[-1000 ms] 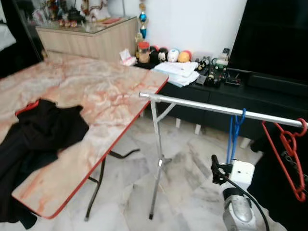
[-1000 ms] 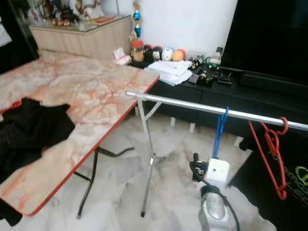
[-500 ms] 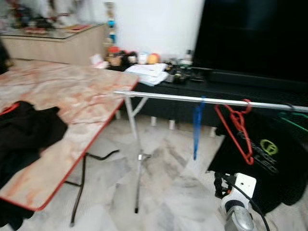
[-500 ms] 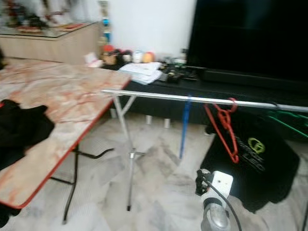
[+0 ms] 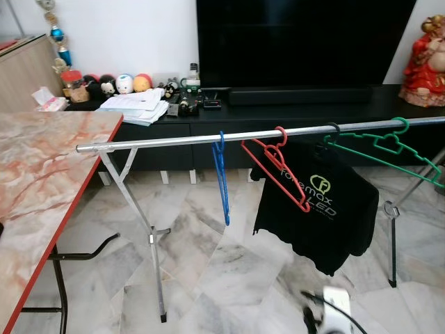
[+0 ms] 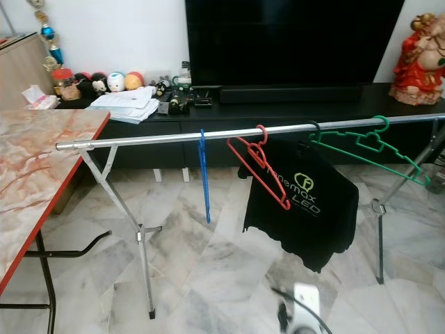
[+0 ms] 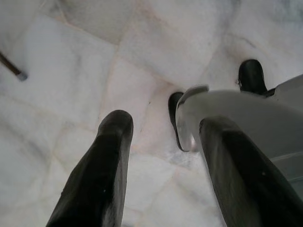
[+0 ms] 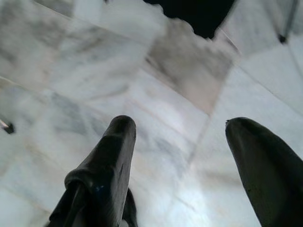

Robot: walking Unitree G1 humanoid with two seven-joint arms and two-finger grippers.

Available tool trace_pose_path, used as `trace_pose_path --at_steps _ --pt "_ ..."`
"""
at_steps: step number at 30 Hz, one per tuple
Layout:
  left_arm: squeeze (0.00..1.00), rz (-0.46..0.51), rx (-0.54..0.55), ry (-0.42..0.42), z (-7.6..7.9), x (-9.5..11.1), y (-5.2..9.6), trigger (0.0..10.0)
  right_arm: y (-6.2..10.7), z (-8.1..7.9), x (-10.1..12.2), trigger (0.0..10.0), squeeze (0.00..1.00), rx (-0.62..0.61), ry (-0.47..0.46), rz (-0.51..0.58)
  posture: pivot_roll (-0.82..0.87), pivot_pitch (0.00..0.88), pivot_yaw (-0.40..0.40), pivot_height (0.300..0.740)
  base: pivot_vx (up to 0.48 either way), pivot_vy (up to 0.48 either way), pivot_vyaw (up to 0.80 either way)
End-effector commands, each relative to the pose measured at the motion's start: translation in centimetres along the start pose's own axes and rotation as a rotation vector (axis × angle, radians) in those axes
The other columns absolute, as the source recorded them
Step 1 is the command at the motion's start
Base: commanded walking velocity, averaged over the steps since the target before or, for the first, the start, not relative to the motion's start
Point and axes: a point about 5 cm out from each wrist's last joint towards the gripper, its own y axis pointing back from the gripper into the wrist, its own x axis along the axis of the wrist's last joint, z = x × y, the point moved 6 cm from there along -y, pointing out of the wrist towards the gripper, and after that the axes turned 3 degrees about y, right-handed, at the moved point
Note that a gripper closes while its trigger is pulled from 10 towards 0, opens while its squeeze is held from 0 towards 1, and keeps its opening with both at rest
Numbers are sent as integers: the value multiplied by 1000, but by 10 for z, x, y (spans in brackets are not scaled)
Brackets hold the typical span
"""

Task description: Hang hanger

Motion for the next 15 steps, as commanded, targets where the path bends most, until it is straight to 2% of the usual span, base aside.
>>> trace_pose_path --at_steps 1,9,15 --pt "0 -18 14 -17 -2 -4 0 10000 1 -3 -7 10000 0 19 6 -19 -5 0 34 740 0 -480 -750" --pt "0 -24 47 -6 -10 -3 1 10000 5 -1 -32 10000 0 15 10 -86 -11 0 53 740 0 -37 -750" --pt "0 -27 57 -3 -13 -4 1 10000 3 -11 -24 10000 0 13 -10 -85 -31 0 69 740 0 0 -750"
